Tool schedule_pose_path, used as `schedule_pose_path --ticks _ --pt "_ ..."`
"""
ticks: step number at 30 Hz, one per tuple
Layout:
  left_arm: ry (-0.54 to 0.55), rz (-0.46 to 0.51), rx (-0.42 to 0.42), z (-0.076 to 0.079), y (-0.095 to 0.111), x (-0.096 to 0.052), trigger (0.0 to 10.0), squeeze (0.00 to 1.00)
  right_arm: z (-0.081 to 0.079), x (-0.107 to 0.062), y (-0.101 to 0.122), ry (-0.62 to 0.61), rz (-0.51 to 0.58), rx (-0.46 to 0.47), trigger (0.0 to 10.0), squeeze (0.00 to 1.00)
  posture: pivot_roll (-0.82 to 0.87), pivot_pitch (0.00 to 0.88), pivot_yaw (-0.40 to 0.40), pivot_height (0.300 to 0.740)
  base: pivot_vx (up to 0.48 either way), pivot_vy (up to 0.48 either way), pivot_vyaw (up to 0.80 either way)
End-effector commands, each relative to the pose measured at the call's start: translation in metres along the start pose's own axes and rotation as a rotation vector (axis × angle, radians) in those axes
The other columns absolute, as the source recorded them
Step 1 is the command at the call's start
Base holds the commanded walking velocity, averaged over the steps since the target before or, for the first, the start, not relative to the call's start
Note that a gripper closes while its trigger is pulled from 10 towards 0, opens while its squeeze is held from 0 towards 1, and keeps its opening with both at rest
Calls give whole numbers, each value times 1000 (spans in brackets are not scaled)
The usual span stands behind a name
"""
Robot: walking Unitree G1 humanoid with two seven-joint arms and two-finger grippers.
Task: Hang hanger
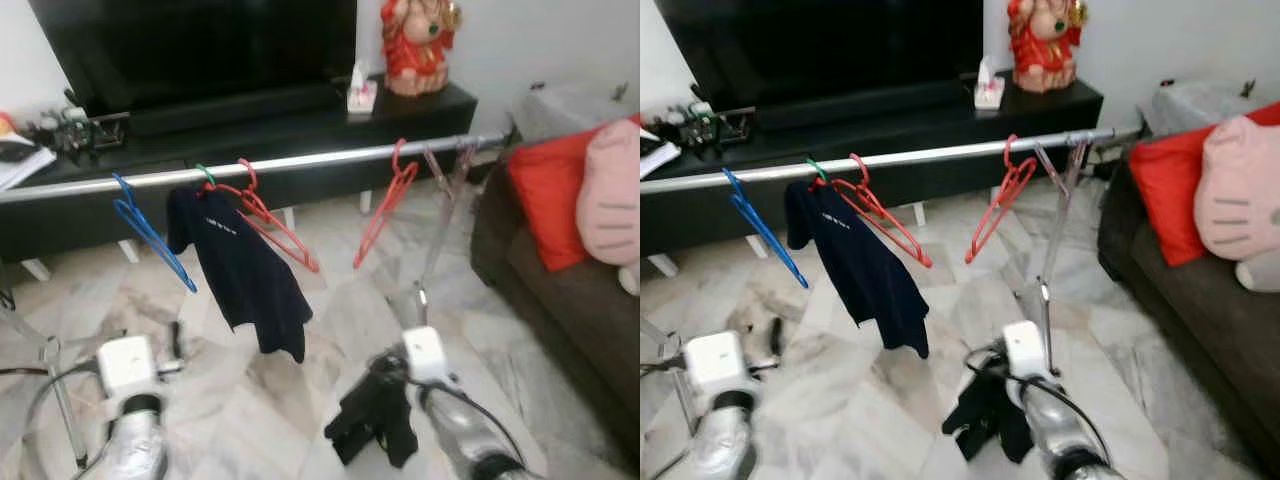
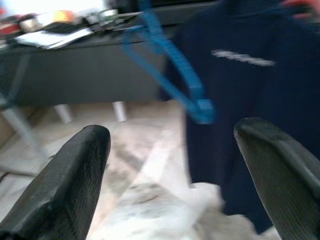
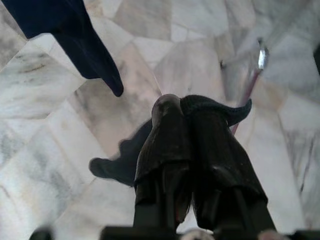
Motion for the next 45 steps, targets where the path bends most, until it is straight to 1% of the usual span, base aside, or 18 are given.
schedule_pose_path --ticks 1,18,20,31,34,36,40,41,45 --pt "59 2 30 -22 2 -1 10000 0 -20 7 23 52 68 -12 10000 0 -154 0 39 740 345 0 0" --pt "58 24 20 -23 6 5 10000 0 -21 7 21 62 56 -6 10000 0 -152 0 33 740 347 0 0" --pt "64 54 19 -24 15 10 10000 0 -23 7 20 71 50 -8 10000 0 -148 0 31 740 345 0 0" --pt "79 69 -10 -25 22 16 10000 0 -25 7 19 83 44 -9 10000 0 -146 0 30 740 336 0 0" --pt "135 19 -15 -34 25 21 10000 0 -27 7 17 93 34 -10 10000 0 -146 0 30 740 0 0 0" --pt "162 -7 -12 -37 29 23 10000 0 -28 7 16 97 29 -12 10000 0 -145 0 28 740 0 0 0" --pt "189 -38 7 -39 33 25 10000 0 -29 7 15 101 27 -13 10000 0 -145 0 28 740 0 0 0" --pt "209 -45 -4 -39 40 26 10000 0 -29 7 16 102 28 -13 10000 0 -143 0 26 740 0 0 0" --pt "234 -65 -35 -39 47 29 10000 0 -30 7 17 106 31 -14 10000 0 -142 0 25 740 0 0 0"
Point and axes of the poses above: a point about 5 cm out from each wrist's last joint towards the gripper, its own x axis pointing out of the wrist towards the gripper, its own y axis along the axis of the wrist's last joint, z = x × y, the point moved 3 cm from there along x, pointing out of the wrist towards the gripper, and after that the axes turned 7 degrees about -x, right-handed, at the moved point
